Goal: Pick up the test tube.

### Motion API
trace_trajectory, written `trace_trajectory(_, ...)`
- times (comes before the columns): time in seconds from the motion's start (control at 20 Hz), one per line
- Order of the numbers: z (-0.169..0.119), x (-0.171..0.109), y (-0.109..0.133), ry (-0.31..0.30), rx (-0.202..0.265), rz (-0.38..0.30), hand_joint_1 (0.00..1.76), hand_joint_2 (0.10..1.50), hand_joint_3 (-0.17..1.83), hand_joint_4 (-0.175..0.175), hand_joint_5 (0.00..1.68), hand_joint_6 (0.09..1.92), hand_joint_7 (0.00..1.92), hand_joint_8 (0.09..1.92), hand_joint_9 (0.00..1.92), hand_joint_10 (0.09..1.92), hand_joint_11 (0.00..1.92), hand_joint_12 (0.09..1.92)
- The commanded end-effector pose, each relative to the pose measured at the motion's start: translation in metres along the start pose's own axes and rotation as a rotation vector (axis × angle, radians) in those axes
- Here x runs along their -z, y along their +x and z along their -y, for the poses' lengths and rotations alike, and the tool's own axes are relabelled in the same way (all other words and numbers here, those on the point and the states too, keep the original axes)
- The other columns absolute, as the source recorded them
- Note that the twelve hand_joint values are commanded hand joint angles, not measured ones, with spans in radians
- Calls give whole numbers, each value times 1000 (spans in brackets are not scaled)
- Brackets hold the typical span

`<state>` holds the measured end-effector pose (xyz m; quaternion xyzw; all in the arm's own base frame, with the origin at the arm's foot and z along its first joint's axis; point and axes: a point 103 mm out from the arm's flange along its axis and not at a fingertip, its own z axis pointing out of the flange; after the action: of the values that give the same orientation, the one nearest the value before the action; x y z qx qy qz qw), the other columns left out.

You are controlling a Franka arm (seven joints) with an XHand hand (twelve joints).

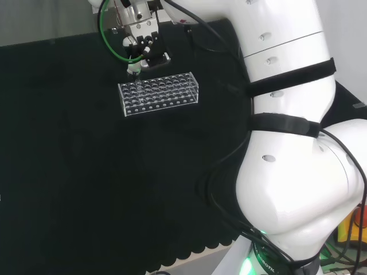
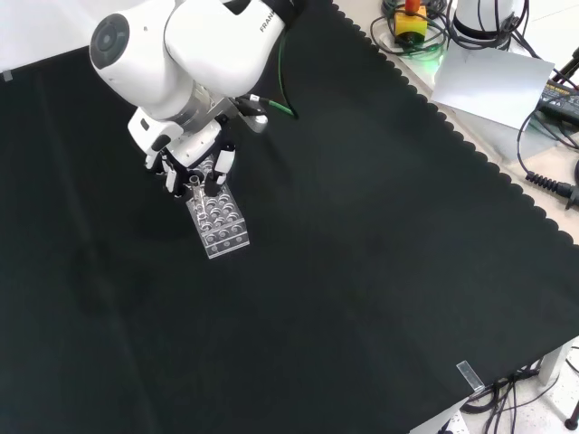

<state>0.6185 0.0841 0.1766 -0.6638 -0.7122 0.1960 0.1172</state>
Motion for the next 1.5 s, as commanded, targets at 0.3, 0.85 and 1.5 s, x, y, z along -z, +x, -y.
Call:
trace_trajectory(0.3,4,10,0,-229,-117,-288,1220,1059,-173,-175,1319,436,1699,465,1667,587,1266,897)
trace_trajectory(0.85,11,24,-11,-256,-135,-338,1232,1044,-175,-175,1390,314,1750,485,1692,668,1275,847)
trace_trajectory(1.5,40,70,-31,-236,-138,-496,1235,1042,-175,-175,1398,300,1742,491,1682,680,1263,845)
